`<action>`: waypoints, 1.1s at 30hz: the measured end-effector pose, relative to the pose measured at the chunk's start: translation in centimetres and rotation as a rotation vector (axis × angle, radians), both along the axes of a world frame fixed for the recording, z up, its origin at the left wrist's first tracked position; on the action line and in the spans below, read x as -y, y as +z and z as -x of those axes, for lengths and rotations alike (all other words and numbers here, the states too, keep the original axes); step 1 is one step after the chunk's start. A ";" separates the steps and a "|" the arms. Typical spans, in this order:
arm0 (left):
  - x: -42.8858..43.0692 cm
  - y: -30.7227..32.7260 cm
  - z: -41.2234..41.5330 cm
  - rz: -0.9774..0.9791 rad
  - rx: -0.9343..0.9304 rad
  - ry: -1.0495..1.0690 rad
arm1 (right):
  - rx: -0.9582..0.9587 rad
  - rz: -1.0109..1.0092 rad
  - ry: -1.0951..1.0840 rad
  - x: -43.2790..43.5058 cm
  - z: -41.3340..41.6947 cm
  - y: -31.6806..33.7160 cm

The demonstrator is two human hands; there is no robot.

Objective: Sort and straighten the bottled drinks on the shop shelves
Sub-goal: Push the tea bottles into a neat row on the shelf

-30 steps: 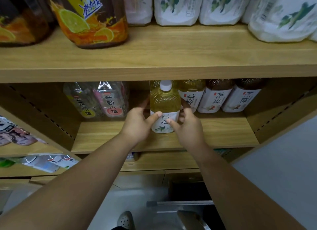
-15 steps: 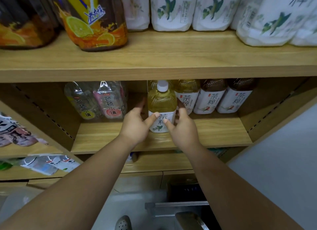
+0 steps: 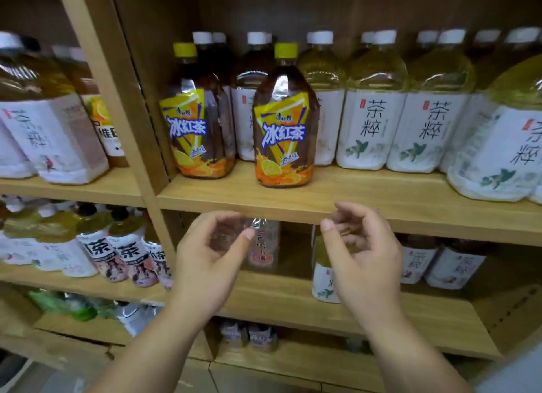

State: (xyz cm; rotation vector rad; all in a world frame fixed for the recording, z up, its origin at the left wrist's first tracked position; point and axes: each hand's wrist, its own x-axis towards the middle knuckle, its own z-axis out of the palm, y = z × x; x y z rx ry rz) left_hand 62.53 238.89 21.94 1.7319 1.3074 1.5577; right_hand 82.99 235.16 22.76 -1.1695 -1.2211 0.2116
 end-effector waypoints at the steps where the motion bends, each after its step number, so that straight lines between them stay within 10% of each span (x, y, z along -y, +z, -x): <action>1: -0.4 1.1 0.8 -0.027 0.030 0.022 | 0.000 -0.036 0.004 -0.7 0.3 1.2; 18: -8.5 8.1 3.1 -0.146 -0.363 0.255 | 0.020 0.166 -0.009 -12.2 2.4 7.0; 33: -9.6 7.3 3.4 -0.241 -0.106 0.152 | -0.013 0.228 0.043 -10.6 3.1 7.7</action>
